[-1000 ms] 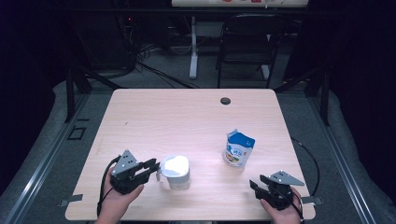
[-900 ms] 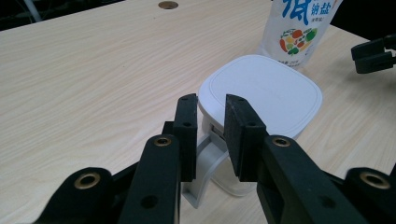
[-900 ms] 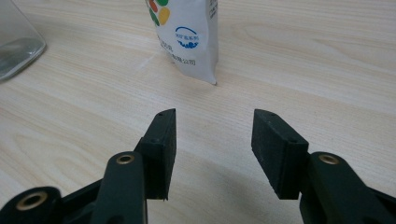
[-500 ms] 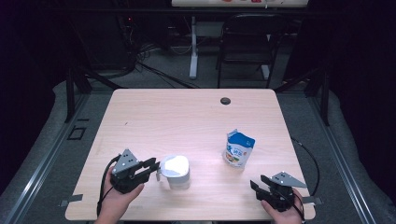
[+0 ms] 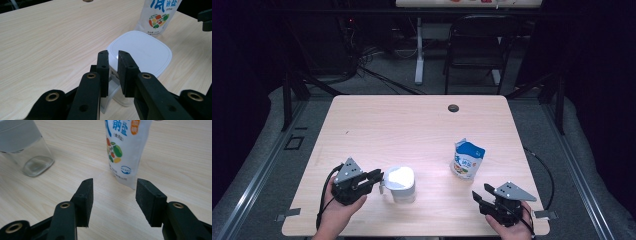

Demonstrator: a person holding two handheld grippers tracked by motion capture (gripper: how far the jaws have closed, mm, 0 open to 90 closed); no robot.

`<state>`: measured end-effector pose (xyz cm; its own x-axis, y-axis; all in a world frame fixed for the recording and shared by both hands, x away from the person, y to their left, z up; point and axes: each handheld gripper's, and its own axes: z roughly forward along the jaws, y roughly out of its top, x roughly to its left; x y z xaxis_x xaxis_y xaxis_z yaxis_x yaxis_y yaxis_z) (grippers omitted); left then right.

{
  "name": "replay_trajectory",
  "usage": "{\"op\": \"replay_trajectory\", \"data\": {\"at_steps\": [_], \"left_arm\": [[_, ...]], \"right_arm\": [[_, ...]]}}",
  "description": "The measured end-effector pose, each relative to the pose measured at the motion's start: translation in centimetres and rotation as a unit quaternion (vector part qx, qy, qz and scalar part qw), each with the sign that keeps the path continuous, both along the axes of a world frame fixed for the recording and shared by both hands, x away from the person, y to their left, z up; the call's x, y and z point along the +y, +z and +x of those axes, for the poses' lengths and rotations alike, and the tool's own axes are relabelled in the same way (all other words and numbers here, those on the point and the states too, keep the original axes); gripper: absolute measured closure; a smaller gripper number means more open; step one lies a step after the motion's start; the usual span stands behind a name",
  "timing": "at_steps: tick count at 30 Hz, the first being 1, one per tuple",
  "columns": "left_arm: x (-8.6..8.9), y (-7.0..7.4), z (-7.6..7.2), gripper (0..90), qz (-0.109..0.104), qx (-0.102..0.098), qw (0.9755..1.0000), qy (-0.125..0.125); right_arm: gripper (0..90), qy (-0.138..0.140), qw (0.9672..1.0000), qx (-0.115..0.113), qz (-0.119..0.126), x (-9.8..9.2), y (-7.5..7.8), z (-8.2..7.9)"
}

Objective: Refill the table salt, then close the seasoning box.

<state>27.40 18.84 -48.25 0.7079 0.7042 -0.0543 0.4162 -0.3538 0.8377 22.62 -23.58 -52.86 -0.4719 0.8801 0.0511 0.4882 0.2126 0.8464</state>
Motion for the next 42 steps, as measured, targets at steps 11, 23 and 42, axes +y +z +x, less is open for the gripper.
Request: {"op": "replay_trajectory", "data": {"at_steps": [11, 23, 42], "left_arm": [[-0.2, 0.1, 0.2, 82.9, 0.006, -0.004, 0.9999, -0.009], [-1.3, 0.0, 0.8, 90.0, 0.025, 0.005, 0.9991, -0.033], [-1.4, -0.3, 0.7, 90.0, 0.03, -0.001, 0.999, -0.032]], "right_arm": [[48.9, 0.037, 0.9992, -0.01, -0.008, 2.4, 1.4, 1.0], [48.8, 0.085, 0.996, -0.026, -0.012, 5.9, 3.4, 2.1], [53.6, 0.127, 0.9915, -0.027, -0.008, 9.1, 3.3, 3.7]]}}
